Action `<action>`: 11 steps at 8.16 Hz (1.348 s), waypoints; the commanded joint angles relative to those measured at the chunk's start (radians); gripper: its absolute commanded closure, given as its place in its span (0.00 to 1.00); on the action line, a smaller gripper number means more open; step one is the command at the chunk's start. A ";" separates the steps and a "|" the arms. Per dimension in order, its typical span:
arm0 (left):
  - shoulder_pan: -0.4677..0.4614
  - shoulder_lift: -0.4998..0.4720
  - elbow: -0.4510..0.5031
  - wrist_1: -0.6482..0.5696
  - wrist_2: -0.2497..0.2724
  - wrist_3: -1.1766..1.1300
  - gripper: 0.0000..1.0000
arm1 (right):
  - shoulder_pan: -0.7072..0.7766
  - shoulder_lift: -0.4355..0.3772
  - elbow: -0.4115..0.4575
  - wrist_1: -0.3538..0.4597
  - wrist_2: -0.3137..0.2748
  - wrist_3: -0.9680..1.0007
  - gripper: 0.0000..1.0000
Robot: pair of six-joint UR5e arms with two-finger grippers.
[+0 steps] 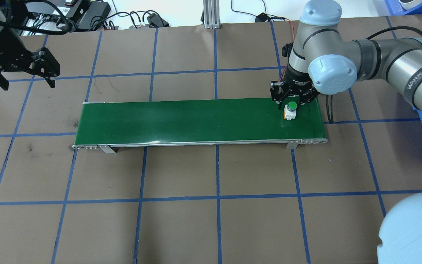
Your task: Move button from left to right
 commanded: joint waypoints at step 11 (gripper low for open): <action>-0.001 0.035 -0.004 0.014 -0.012 -0.003 0.00 | -0.696 -0.064 -0.207 0.035 -0.036 -1.236 0.91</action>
